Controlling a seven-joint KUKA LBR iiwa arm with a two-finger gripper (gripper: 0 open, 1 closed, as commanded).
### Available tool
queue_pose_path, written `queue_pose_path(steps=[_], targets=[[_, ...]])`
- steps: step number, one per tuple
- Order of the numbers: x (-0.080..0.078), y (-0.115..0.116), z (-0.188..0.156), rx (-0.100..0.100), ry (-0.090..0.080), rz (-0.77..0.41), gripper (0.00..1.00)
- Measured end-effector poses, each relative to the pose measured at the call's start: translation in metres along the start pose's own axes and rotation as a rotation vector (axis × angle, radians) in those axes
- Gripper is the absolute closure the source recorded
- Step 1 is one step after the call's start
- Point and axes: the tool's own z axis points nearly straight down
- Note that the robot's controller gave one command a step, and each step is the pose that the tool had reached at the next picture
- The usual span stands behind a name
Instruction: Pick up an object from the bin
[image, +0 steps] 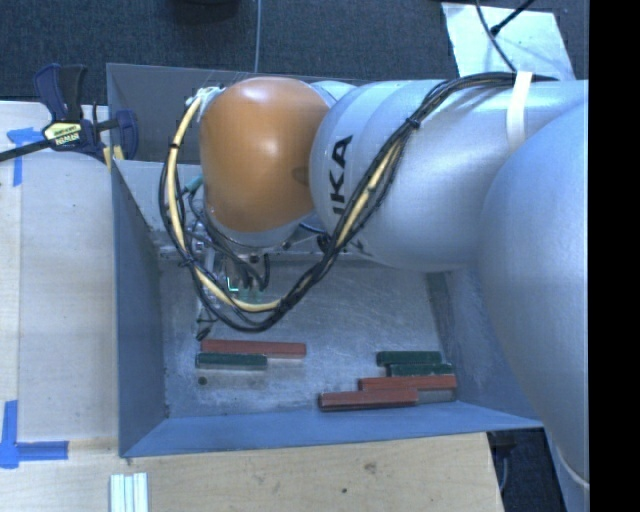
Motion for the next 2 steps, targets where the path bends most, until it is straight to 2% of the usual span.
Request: queue_pose_path(steps=[1, 2], targets=[[-0.003, -0.097, 0.138, 0.0, -0.001, -0.166, 0.0], [0.023, -0.075, 0.104, -0.001, -0.005, -0.087, 0.0]])
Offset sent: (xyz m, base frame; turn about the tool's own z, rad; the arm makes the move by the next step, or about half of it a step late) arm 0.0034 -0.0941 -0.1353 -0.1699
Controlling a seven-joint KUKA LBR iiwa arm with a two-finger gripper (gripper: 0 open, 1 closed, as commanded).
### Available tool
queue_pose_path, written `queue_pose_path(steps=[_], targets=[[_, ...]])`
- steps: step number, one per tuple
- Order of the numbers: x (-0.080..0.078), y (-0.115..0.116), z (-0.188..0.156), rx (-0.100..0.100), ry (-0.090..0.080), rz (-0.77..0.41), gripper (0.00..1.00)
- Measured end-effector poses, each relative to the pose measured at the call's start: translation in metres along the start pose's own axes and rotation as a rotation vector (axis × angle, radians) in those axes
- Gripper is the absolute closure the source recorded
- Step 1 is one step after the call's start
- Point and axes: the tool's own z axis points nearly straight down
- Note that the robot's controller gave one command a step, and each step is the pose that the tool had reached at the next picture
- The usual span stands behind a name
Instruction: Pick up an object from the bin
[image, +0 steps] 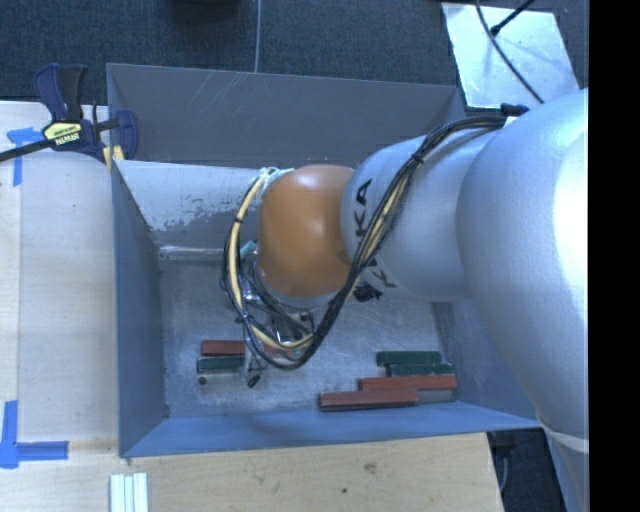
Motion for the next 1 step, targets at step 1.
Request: queue_pose_path(steps=[1], targets=[[0.0104, -0.0132, 0.0013, 0.002, 0.004, 0.052, 0.0]])
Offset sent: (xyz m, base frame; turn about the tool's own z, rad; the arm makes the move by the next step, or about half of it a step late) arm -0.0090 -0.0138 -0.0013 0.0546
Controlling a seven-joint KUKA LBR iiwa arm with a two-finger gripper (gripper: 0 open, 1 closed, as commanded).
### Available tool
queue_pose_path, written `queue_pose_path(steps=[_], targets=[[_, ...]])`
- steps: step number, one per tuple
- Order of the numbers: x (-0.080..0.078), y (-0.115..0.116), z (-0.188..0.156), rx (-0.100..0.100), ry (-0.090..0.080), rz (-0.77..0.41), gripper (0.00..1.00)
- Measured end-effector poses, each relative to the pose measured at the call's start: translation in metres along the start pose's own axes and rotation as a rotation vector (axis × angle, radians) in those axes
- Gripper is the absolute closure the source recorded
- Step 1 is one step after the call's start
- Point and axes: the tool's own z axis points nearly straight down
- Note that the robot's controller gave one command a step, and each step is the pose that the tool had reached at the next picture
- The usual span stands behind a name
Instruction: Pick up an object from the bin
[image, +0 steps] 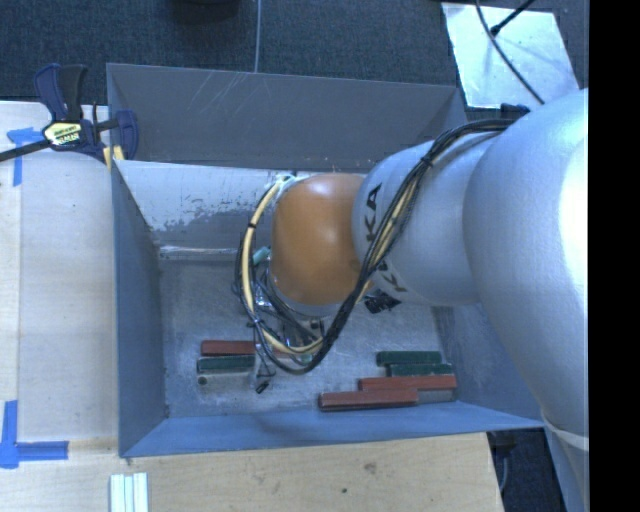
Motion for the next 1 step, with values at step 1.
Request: queue_pose_path(steps=[1], targets=[[-0.0132, -0.0213, 0.0314, 0.001, 0.003, 0.056, 0.0]])
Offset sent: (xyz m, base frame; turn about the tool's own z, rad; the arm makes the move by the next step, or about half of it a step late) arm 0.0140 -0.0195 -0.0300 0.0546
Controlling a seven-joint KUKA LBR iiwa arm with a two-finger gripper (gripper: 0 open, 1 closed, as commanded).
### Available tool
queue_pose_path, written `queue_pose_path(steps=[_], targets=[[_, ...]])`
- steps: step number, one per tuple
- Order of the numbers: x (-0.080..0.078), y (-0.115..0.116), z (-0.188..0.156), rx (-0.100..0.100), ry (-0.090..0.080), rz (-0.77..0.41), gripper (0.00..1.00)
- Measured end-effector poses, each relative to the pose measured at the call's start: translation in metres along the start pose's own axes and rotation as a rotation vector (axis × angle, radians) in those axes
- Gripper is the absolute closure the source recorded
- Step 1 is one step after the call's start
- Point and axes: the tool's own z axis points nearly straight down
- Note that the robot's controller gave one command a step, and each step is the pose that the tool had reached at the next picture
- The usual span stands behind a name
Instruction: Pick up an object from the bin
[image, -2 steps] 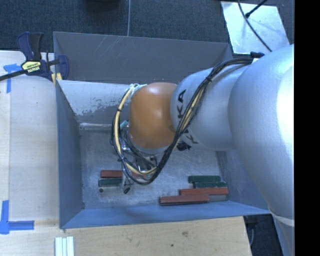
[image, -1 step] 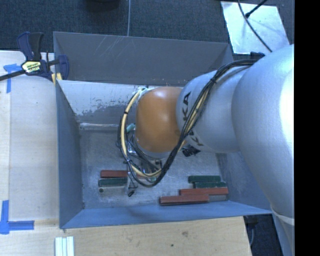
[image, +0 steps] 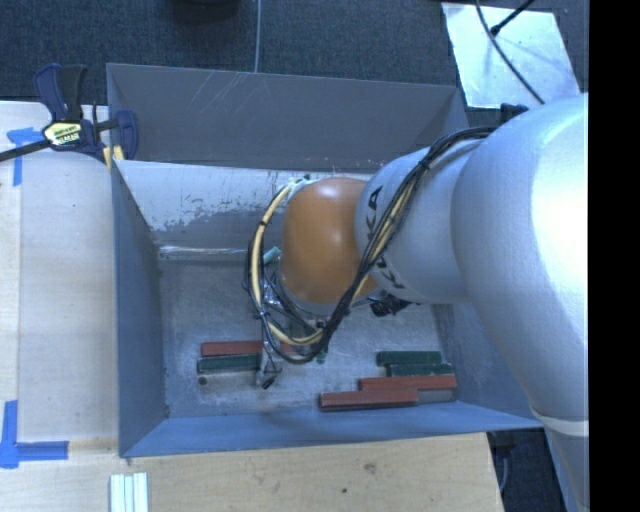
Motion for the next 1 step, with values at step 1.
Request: queue_pose_path(steps=[1], targets=[[0.0001, 0.0001, -0.0003, -0.001, 0.0, 0.0, 0.0]])
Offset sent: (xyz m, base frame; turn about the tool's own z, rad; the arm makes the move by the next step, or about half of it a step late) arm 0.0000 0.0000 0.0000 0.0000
